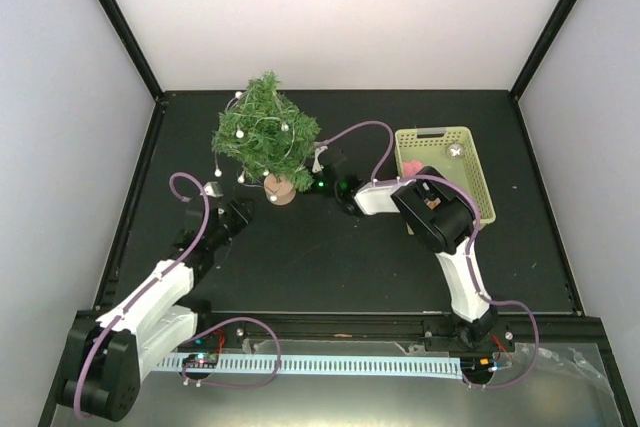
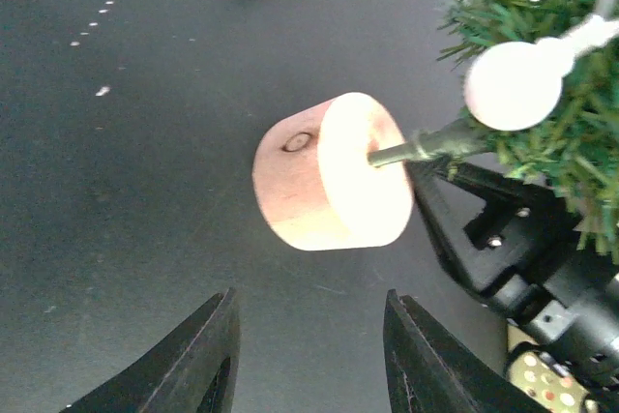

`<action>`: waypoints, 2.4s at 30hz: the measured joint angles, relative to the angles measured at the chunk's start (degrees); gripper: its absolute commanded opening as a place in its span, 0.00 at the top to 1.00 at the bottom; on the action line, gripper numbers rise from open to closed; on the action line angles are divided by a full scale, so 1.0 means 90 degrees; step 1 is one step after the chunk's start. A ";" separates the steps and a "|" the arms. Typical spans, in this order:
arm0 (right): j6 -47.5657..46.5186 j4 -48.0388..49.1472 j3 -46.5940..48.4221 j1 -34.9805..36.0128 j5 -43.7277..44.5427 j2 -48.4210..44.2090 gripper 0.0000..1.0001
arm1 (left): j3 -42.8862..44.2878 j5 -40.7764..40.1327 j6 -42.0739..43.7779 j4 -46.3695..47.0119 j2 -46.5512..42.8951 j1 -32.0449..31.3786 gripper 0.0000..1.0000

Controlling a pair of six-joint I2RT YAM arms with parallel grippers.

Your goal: Decorate the small christmas tree

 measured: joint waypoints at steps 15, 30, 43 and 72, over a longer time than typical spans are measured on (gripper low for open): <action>0.0413 0.0525 -0.0151 0.0576 -0.0095 0.0124 0.85 | 0.0075 -0.0867 -0.0294 -0.0333 0.0226 0.0114 0.52; 0.0316 0.0449 -0.1127 0.1280 -0.0177 -0.0726 0.72 | 0.0015 -0.1277 -0.0998 -0.0631 0.0221 0.0236 0.51; -0.0588 0.0537 -0.1870 0.0595 -0.0192 -0.1707 0.70 | 0.0202 -0.0750 -0.2550 -0.2064 -0.0471 0.0306 0.48; -0.1722 0.0340 -0.0962 -0.0935 -0.1673 -0.1756 0.64 | -0.0299 -0.0736 -0.2854 0.0012 0.0906 0.0668 0.54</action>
